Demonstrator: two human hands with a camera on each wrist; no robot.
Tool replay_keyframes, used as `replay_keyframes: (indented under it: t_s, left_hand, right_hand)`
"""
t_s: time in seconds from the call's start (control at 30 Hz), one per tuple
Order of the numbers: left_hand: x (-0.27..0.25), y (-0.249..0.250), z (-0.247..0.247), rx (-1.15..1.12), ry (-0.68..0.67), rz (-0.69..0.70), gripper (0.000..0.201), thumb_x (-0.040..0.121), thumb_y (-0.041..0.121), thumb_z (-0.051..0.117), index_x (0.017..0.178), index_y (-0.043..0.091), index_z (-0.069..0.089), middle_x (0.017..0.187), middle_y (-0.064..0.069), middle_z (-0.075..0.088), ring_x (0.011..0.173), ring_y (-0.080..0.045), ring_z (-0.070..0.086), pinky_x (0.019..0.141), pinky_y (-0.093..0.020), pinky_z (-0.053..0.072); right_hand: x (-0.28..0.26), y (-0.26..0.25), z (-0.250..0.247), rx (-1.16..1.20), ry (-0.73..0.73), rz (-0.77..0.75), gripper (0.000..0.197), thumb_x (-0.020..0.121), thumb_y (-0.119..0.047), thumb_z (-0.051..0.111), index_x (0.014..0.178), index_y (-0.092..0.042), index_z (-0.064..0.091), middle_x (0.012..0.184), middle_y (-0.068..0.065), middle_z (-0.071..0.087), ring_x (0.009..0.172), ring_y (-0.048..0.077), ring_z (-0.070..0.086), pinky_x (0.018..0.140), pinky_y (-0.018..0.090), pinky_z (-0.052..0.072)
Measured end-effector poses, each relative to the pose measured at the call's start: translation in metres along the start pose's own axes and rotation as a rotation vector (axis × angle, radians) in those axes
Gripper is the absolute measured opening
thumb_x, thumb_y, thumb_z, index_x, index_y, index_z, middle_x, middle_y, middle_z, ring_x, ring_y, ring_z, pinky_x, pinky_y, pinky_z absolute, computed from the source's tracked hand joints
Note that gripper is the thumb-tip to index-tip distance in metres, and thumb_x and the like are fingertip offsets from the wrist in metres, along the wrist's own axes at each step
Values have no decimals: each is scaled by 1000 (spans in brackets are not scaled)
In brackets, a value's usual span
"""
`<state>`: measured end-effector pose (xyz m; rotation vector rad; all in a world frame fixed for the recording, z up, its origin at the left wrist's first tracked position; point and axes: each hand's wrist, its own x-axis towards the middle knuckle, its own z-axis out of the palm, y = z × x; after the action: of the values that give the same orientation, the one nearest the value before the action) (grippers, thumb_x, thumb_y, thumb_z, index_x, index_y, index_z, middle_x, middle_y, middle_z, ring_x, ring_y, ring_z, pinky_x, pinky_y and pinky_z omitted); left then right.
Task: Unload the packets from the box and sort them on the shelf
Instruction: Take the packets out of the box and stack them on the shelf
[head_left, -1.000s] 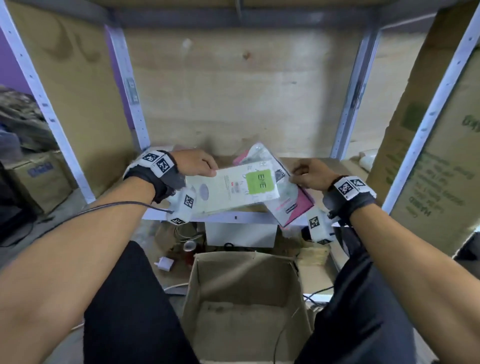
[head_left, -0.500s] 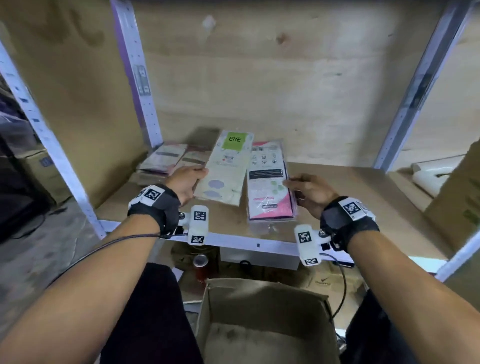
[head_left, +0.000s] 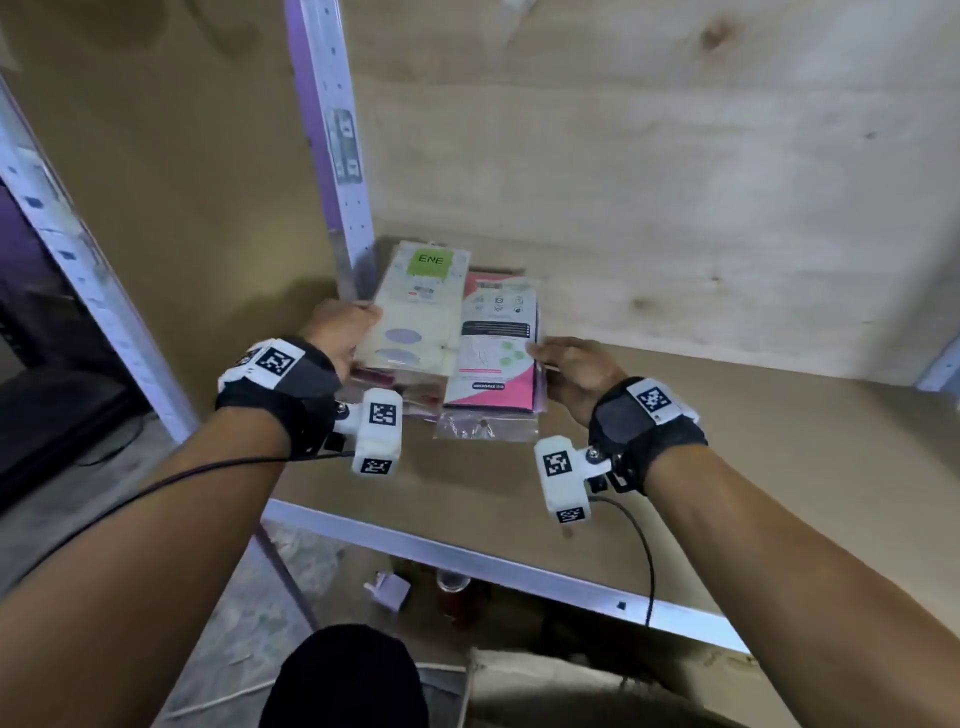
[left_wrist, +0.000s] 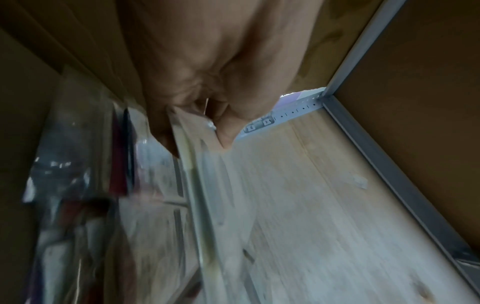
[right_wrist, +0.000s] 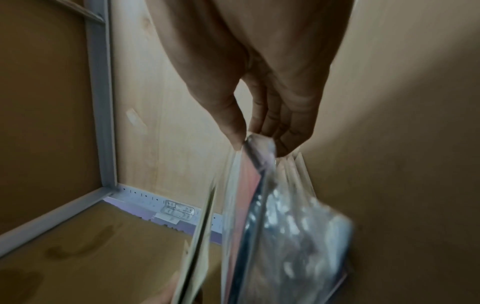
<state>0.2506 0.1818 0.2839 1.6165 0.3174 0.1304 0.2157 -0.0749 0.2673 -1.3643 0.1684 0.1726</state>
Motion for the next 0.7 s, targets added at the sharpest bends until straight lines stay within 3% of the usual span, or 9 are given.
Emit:
replay_keyframes:
  t_s: [0.07,0.1,0.17,0.23,0.27,0.37,0.57,0.63,0.7]
  left_hand:
    - [21,-2,-11,108,7,0,32,100,4,51,129,-7,57,132,-27,59,103,-29,61,95,-45,52]
    - [30,-2,-15,173,6,-5,35,100,6,51,132,-8,54,136,-29,56,111,-32,60,100,-46,48]
    - [46,-4,-24,274,16,-19,38,99,9,53,133,-9,53,138,-30,54,126,-41,56,105,-47,44]
    - [60,-8,-32,357,32,-30,38,98,9,55,131,-9,56,136,-30,56,128,-43,53,108,-50,44]
    - [66,-10,-35,395,36,-35,38,97,10,57,130,-8,57,135,-29,57,127,-43,54,108,-51,44]
    - [77,-14,-41,470,30,-50,38,93,8,63,128,-5,60,133,-26,60,126,-41,56,108,-49,45]
    - [83,-15,-34,620,74,8,36,90,14,67,122,-2,66,126,-22,65,120,-37,60,103,-43,49]
    - [82,-15,-30,658,81,18,38,91,20,67,120,-4,67,124,-22,67,118,-37,61,100,-42,50]
    - [79,-15,-25,702,58,3,43,93,28,65,123,-4,64,125,-22,65,118,-37,61,98,-40,48]
  right_hand:
    - [15,4,14,13,6,21,36,92,3,59,128,10,54,123,27,63,104,36,63,94,45,52]
    - [23,6,20,10,14,30,38,92,4,59,129,10,52,124,28,62,104,36,63,94,46,52]
    - [37,10,31,13,33,52,37,92,5,60,128,9,52,123,27,63,106,38,64,96,48,52]
    - [49,14,40,1,48,58,20,91,5,61,111,5,59,112,26,65,97,38,66,90,48,54]
    - [54,16,44,-14,49,58,8,90,6,61,96,1,59,100,24,65,85,35,66,82,45,55]
    - [72,24,51,-91,86,36,22,88,5,66,77,-6,51,82,18,59,67,26,59,72,38,54]
    - [99,33,54,-323,122,-32,23,82,-15,77,91,-1,61,106,23,69,89,32,70,83,41,60]
    - [104,30,57,-432,127,-34,27,80,-28,79,77,-10,60,94,16,72,78,26,66,82,44,60]
    - [103,26,61,-576,110,-33,38,74,-46,80,66,-17,55,69,-1,65,70,20,61,72,40,60]
